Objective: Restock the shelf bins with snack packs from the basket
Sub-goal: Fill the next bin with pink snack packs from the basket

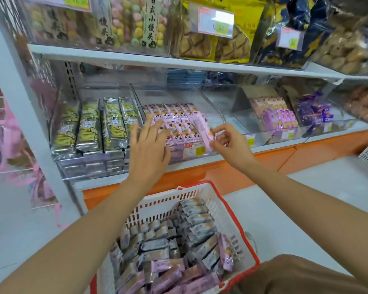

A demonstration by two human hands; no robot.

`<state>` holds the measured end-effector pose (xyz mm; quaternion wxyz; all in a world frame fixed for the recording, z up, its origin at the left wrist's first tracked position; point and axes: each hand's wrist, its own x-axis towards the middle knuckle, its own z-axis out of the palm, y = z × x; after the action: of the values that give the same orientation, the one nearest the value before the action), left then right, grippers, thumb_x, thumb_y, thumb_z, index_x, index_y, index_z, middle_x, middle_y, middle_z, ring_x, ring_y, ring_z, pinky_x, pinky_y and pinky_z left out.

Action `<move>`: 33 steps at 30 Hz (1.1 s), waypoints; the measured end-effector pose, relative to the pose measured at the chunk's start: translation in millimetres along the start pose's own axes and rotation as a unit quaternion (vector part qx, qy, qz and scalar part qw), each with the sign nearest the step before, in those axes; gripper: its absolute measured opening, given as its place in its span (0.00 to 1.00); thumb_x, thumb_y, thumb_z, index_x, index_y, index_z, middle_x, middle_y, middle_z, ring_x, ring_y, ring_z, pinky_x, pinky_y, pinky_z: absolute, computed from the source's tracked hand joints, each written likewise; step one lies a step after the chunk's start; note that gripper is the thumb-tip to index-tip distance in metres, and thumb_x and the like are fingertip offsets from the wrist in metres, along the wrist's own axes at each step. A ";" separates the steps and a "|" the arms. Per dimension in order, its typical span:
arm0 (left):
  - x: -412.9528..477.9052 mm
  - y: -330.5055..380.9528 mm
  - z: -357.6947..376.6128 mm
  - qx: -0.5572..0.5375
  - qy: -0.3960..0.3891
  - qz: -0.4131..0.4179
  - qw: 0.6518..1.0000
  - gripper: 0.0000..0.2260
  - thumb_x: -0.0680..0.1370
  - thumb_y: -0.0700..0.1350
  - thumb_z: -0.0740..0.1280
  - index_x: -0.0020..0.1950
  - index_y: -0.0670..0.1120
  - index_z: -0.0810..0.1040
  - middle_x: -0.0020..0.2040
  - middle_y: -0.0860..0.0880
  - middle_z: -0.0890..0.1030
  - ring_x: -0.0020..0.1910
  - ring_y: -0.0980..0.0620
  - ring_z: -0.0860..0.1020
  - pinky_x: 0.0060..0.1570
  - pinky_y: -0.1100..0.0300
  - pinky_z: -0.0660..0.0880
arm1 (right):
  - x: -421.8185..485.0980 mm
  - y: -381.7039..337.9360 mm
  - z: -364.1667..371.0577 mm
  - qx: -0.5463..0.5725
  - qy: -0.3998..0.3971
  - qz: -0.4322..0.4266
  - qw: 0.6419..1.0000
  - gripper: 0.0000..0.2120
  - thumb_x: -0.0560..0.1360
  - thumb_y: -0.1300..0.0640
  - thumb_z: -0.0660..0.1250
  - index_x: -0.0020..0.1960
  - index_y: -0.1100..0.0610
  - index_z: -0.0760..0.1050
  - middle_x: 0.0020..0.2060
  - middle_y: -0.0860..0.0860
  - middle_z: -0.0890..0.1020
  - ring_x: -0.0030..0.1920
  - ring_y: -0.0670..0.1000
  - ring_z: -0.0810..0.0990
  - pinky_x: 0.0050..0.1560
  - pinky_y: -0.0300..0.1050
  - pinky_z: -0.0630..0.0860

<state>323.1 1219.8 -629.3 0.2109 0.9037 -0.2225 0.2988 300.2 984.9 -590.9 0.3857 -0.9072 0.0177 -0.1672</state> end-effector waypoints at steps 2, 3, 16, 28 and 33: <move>6.0 -13.4 0.5 0.086 -0.038 0.018 0.995 0.20 0.79 0.47 0.64 0.70 0.46 0.74 0.76 0.44 0.68 0.79 0.43 0.56 0.77 0.40 0.43 | 26.3 1.8 2.4 -0.049 0.024 0.008 0.998 0.09 0.73 0.60 0.72 0.52 0.52 0.77 0.35 0.53 0.79 0.37 0.51 0.78 0.40 0.43 0.74; 7.9 -18.4 1.5 0.120 -0.061 0.018 0.991 0.21 0.80 0.50 0.62 0.73 0.46 0.71 0.77 0.44 0.66 0.79 0.43 0.55 0.77 0.40 0.42 | 39.0 0.9 4.2 -0.075 0.035 0.012 0.997 0.09 0.73 0.59 0.71 0.53 0.53 0.78 0.35 0.53 0.79 0.38 0.52 0.78 0.41 0.45 0.74; 3.6 -36.4 28.2 0.152 -0.024 0.035 0.987 0.24 0.80 0.52 0.51 0.66 0.43 0.78 0.77 0.41 0.65 0.78 0.39 0.58 0.75 0.37 0.48 | 154.7 -8.5 53.5 -0.367 0.051 0.028 0.928 0.09 0.77 0.59 0.67 0.52 0.60 0.83 0.45 0.61 0.84 0.46 0.63 0.82 0.50 0.56 0.81; 3.2 -37.3 28.2 0.147 -0.032 0.031 0.988 0.24 0.80 0.52 0.52 0.69 0.43 0.76 0.78 0.42 0.64 0.79 0.41 0.56 0.76 0.38 0.47 | 164.5 -11.6 69.2 -0.450 0.031 0.012 0.892 0.08 0.77 0.59 0.66 0.53 0.61 0.81 0.50 0.60 0.81 0.50 0.62 0.80 0.47 0.51 0.77; -5.0 -23.5 31.5 0.102 0.038 0.056 0.992 0.22 0.77 0.48 0.56 0.68 0.43 0.75 0.73 0.41 0.71 0.75 0.42 0.61 0.75 0.40 0.51 | 111.7 -24.0 66.9 -0.197 0.042 -0.069 0.977 0.06 0.76 0.57 0.67 0.51 0.55 0.82 0.37 0.49 0.82 0.35 0.47 0.78 0.40 0.44 0.77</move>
<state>346.0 1224.1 -661.4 0.1089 0.8945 -0.2335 0.3655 424.4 1030.2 -584.8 0.1862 -0.9566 0.0034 -0.2243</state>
